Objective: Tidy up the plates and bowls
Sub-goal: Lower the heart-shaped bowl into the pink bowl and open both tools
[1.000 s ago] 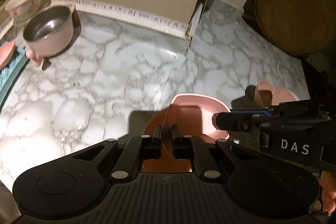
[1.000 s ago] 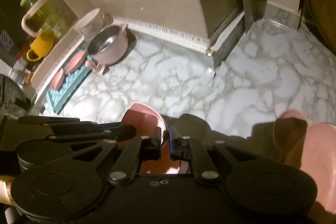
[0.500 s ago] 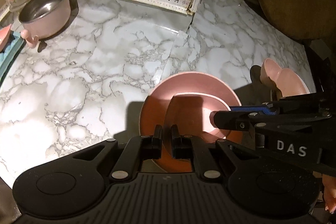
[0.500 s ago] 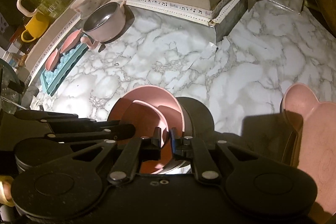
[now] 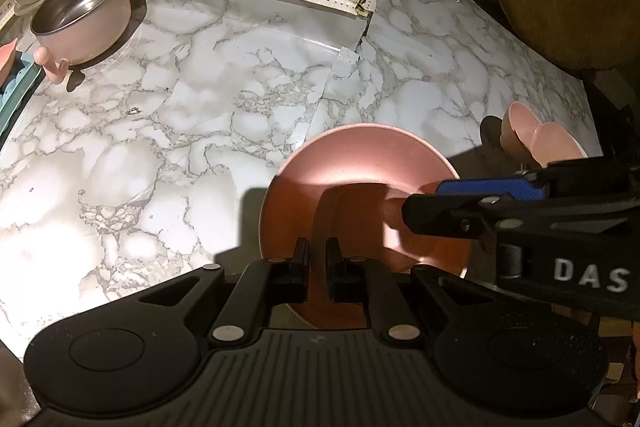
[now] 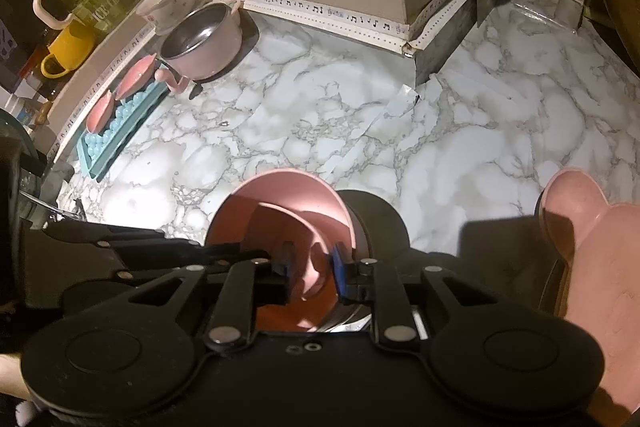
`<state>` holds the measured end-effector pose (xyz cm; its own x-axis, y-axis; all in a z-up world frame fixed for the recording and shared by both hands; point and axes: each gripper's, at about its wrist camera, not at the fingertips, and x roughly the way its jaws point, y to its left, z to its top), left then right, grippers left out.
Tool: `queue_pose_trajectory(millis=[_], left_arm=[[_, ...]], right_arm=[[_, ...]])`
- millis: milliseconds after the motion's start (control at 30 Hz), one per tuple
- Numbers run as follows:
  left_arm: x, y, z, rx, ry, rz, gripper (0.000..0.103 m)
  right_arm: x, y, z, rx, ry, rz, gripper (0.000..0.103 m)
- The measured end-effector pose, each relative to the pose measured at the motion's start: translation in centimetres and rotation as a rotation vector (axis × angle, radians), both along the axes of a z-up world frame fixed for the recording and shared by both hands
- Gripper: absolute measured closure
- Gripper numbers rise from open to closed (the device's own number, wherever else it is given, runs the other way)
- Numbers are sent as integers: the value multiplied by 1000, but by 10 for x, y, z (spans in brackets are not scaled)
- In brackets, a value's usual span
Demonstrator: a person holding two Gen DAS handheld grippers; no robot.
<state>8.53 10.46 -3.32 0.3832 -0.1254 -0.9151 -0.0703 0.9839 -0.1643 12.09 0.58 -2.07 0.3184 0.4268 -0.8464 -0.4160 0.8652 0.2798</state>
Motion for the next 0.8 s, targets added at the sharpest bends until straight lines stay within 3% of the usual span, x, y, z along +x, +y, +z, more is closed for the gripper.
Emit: queue_pose_trajectory(millis=[200, 800], left_arm=[[-4, -2, 1, 3, -12, 3, 95], [-44, 1, 31, 3, -157, 38, 95]], right_arm=[[-4, -3, 7, 12, -18, 5, 76], [-34, -30, 32, 80, -124, -15, 57]])
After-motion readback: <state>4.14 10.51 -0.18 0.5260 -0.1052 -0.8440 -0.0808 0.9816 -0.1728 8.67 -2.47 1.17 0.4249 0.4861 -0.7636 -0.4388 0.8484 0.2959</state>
